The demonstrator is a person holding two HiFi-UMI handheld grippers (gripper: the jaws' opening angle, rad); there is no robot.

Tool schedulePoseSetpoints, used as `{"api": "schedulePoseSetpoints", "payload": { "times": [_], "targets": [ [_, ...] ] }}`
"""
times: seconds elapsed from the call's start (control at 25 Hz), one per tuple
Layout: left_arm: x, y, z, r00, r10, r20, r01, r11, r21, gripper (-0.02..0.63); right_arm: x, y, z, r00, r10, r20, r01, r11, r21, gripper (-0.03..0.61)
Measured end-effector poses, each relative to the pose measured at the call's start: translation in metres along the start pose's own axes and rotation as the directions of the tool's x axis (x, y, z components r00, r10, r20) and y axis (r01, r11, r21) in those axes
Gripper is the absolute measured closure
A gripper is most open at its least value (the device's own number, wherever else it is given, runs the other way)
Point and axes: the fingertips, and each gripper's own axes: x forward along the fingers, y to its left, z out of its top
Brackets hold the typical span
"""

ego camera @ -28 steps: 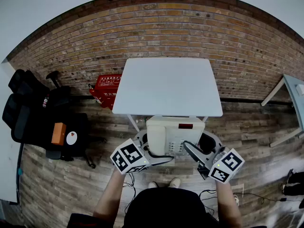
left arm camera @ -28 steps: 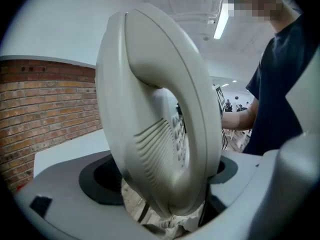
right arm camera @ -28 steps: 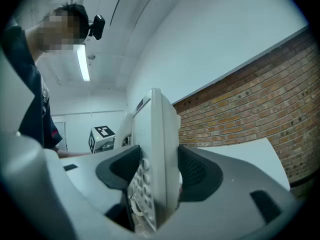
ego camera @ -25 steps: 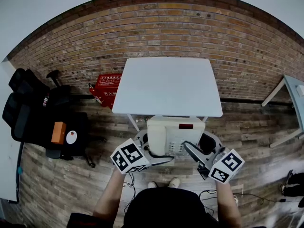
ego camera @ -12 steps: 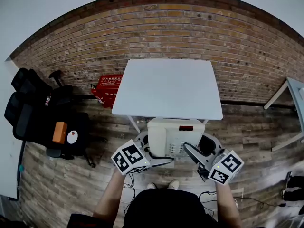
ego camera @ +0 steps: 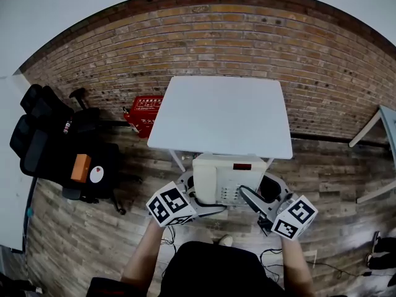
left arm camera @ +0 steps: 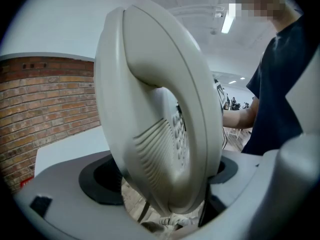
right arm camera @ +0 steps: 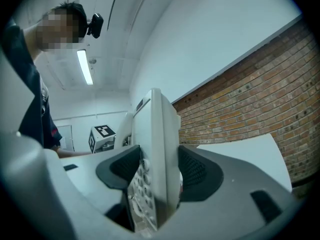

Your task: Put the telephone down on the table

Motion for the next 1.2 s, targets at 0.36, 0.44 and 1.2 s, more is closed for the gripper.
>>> {"api": "schedulePoseSetpoints", "payload": {
  "times": [0.36, 0.44, 1.2],
  "targets": [
    [-0.001, -0.001, -0.003, 1.000, 0.025, -0.018, -0.025, 1.000, -0.011, 0.144, 0.001, -0.001, -0.003, 1.000, 0.028, 0.001, -0.028, 1.000, 0.010, 0.337],
    [-0.001, 0.000, -0.001, 1.000, 0.026, -0.018, -0.026, 1.000, -0.007, 0.143, 0.001, -0.001, -0.002, 1.000, 0.027, 0.005, -0.027, 1.000, 0.007, 0.337],
    [0.009, 0.041, 0.013, 1.000, 0.016, 0.001, -0.016, 1.000, -0.014, 0.143, 0.027, -0.034, 0.013, 1.000, 0.015, 0.017, -0.015, 1.000, 0.008, 0.337]
  ]
}}
